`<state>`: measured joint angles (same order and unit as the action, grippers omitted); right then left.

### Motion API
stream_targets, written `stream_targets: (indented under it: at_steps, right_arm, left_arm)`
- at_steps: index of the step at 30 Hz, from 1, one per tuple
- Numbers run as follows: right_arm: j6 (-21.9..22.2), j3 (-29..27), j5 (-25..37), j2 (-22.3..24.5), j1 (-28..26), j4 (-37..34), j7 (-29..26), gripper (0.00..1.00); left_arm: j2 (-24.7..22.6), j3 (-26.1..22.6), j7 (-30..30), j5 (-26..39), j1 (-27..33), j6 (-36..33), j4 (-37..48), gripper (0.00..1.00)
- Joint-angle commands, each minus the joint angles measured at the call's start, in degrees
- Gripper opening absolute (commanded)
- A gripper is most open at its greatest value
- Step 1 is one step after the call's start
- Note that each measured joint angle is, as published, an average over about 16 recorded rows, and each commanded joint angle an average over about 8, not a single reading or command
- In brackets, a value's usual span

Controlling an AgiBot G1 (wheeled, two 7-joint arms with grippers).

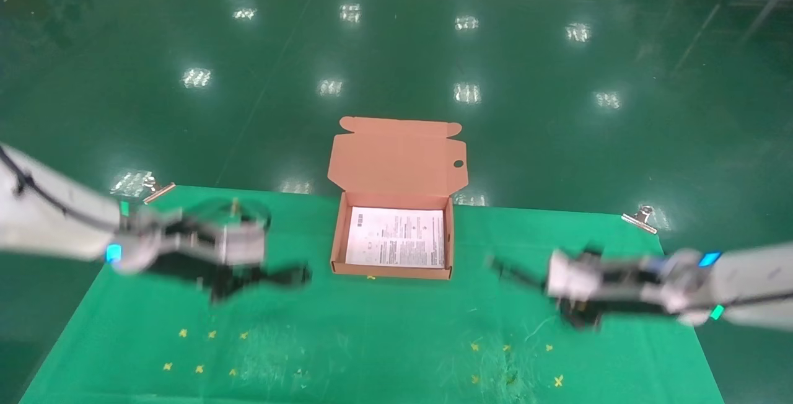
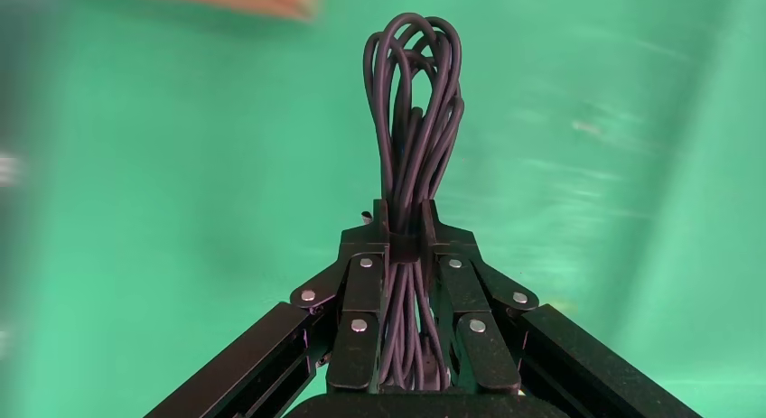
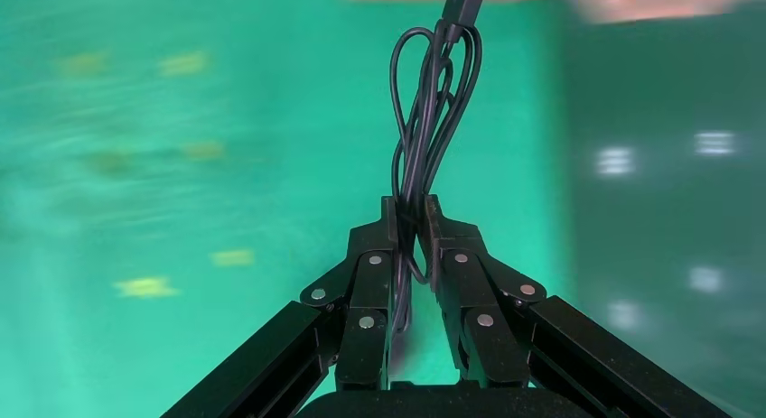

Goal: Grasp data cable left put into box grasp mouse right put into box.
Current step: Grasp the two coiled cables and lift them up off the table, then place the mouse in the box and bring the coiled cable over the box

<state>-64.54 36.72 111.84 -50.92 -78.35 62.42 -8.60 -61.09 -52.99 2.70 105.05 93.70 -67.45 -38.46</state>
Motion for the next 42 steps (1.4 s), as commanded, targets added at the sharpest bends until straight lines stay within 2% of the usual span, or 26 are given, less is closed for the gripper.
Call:
stream_targets:
  at_steps: [1, 5, 10, 19, 23, 32, 42]
  right_arm:
    - [0.9, -1.6, -0.4, 1.8, -1.7, 1.2, -0.7, 0.00]
    - [3.4, -3.8, -1.6, 0.4, -6.1, 1.3, -0.6, 0.00]
    - [6.1, -5.3, -3.7, -4.6, -12.0, -0.5, 1.2, 0.00]
    - [10.3, -5.8, -7.1, -17.0, -22.0, -10.9, 8.4, 0.00]
    - [11.8, -5.9, -8.1, -21.1, -25.2, -16.8, 12.3, 0.00]
    - [12.1, -6.1, -10.2, -24.4, -28.2, -21.9, 18.5, 0.00]
    - [12.4, -4.6, -10.2, -25.6, -26.4, -23.3, 19.2, 0.00]
  left_arm:
    - [0.9, 0.0, 1.4, 1.0, 2.0, -0.2, -3.7, 0.00]
    - [0.5, -0.6, 4.7, 4.7, 4.3, 1.9, -9.4, 0.00]
    - [-1.1, -0.4, 7.2, 8.5, 6.9, 6.3, -11.6, 0.00]
    - [-5.9, 1.2, 6.4, 11.4, 12.3, 15.1, -6.6, 0.00]
    - [-7.4, 1.9, 5.1, 11.3, 14.2, 17.5, -3.7, 0.00]
    - [-8.5, 2.3, 3.8, 11.1, 15.9, 18.9, -0.6, 0.00]
    - [-5.3, 1.0, 7.7, 14.1, 15.2, 15.5, -1.6, 0.00]
